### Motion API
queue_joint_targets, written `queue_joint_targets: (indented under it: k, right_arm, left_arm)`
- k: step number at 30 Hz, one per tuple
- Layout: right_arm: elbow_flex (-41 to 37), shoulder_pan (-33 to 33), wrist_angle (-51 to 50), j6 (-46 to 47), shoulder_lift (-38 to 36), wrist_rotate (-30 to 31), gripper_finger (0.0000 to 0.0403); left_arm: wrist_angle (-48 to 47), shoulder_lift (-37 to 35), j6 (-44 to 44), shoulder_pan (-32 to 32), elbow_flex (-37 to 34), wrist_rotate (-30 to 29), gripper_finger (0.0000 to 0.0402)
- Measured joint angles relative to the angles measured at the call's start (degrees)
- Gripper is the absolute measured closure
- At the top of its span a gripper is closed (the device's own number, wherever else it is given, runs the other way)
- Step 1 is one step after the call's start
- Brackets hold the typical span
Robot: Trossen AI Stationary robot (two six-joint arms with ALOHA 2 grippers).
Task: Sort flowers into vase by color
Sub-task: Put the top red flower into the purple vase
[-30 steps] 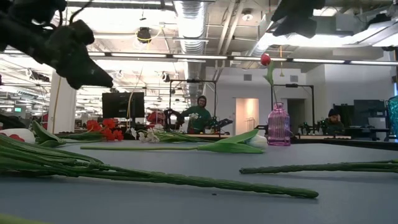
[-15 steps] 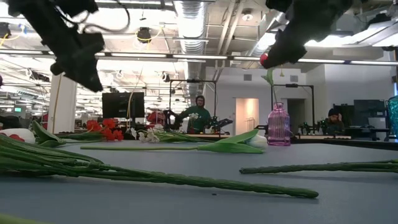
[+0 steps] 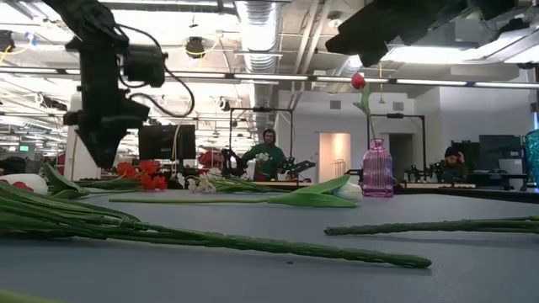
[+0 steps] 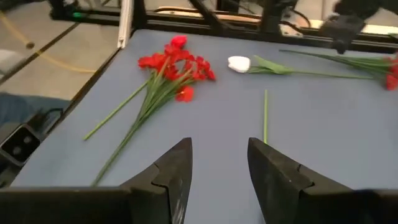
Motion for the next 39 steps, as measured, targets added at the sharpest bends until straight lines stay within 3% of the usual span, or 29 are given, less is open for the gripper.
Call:
queue_joint_targets:
  k: [9,22,26,29,34,39]
  right_arm:
    - [0.0,1.2,-4.7,-1.7,0.0,-1.9,0.0224]
    - [0.0,1.4,-7.3,-3.9,-0.1,-2.2,0.0223]
    - [0.0,1.4,-7.6,-3.7,-0.1,-2.2,0.0223]
    - [0.0,1.4,-7.9,-3.5,-0.1,-2.1,0.0223]
    - [0.0,1.4,-7.8,-3.5,-0.1,-1.7,0.0223]
    - [0.0,1.3,-6.9,-3.4,-0.1,-1.7,0.0223]
  left_arm:
    - [0.1,6.2,-0.4,4.2,0.0,0.5,0.0282]
    - [0.0,13.9,-2.4,4.6,-0.3,0.6,0.0282]
    - [0.9,16.3,0.5,4.5,-0.1,2.2,0.0286]
    - [1.7,15.4,1.5,3.7,-0.3,2.7,0.0312]
    - [3.1,9.7,0.8,2.7,-0.4,0.1,0.0390]
    - [3.5,-0.1,1.2,2.7,-0.5,-0.4,0.0392]
